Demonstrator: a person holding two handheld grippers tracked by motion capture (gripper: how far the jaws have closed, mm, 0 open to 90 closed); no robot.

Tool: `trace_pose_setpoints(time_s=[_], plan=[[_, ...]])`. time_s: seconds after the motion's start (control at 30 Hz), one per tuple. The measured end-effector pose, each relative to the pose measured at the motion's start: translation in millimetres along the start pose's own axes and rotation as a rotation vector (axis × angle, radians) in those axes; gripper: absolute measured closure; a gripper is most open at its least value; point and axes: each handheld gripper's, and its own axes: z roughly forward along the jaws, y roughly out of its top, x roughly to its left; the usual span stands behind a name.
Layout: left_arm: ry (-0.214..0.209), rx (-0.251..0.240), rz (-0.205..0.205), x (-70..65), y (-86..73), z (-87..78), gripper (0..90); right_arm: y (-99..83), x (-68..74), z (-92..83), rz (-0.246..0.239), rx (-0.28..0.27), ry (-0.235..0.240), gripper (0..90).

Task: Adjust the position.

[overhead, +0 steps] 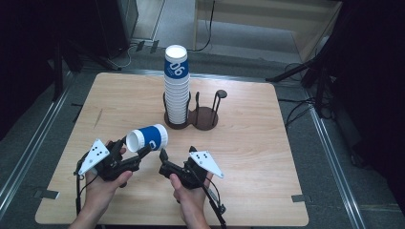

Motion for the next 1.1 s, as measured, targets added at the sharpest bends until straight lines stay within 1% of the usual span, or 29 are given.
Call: trace_pose_setpoints(time_s=[0.07, 0.13, 0.17, 0.23, 0.3, 0.37, 0.47, 0.53, 0.6, 0.7, 0.73, 0.77, 0.9, 0.93, 1.0, 1.1], plan=[[-0.008, -0.001, -0.003, -0.8, -1.1, 0.8, 28.7, 1.7, 1.5, 2.0, 0.038, 0.006, 0.006, 3.2], [-0.016, -0.003, -0.004, -1.6, -2.4, 1.7, 28.8, 2.9, 2.5, 3.5, 0.069, 0.0, 0.007, 2.0], [-0.018, -0.002, 0.002, -1.5, -2.9, 1.9, 28.8, 3.5, 3.2, 4.2, 0.082, 0.001, 0.006, 2.0], [-0.018, -0.006, 0.001, -1.5, -3.7, 2.3, 28.8, 4.3, 4.3, 5.5, 0.115, -0.002, -0.002, 2.0], [-0.017, -0.009, 0.004, -1.7, -4.2, 2.3, 28.8, 5.2, 4.6, 6.4, 0.165, -0.001, -0.001, 2.0], [-0.021, -0.013, 0.007, -2.3, -4.6, 2.4, 28.8, 5.7, 4.6, 7.8, 0.223, 0.0, 0.011, 2.0], [-0.023, -0.019, 0.016, -3.2, -5.5, 3.1, 28.8, 6.4, 4.8, 10.3, 0.315, 0.016, 0.027, 2.0], [-0.028, -0.021, 0.019, -4.1, -6.2, 3.5, 28.8, 6.3, 5.0, 12.2, 0.367, 0.024, 0.035, 2.1], [-0.029, -0.024, 0.028, -4.8, -6.8, 3.9, 28.8, 5.7, 5.6, 13.2, 0.395, 0.029, 0.038, 2.1], [-0.029, -0.032, 0.033, -5.8, -8.3, 4.9, 28.8, 4.9, 6.5, 13.6, 0.465, 0.048, 0.048, 2.1], [-0.031, -0.031, 0.036, -5.8, -8.7, 5.0, 28.8, 4.8, 6.2, 14.0, 0.503, 0.054, 0.056, 2.1], [-0.031, -0.031, 0.035, -6.2, -9.3, 5.4, 28.8, 4.8, 5.5, 14.2, 0.522, 0.055, 0.062, 2.1], [-0.038, -0.039, 0.045, -7.4, -11.7, 6.6, 28.8, 5.5, 2.5, 13.8, 0.652, 0.076, 0.085, 2.1], [-0.041, -0.036, 0.054, -7.4, -12.1, 6.6, 28.8, 5.5, 2.1, 13.9, 0.671, 0.078, 0.09, 2.1], [-0.042, -0.045, 0.054, -8.2, -12.8, 7.2, 28.8, 5.4, 1.5, 13.9, 0.719, 0.094, 0.09, 2.1], [-0.043, -0.048, 0.063, -9.2, -13.5, 7.5, 28.8, 4.5, 0.0, 14.7, 0.775, 0.115, 0.095, 2.1]])
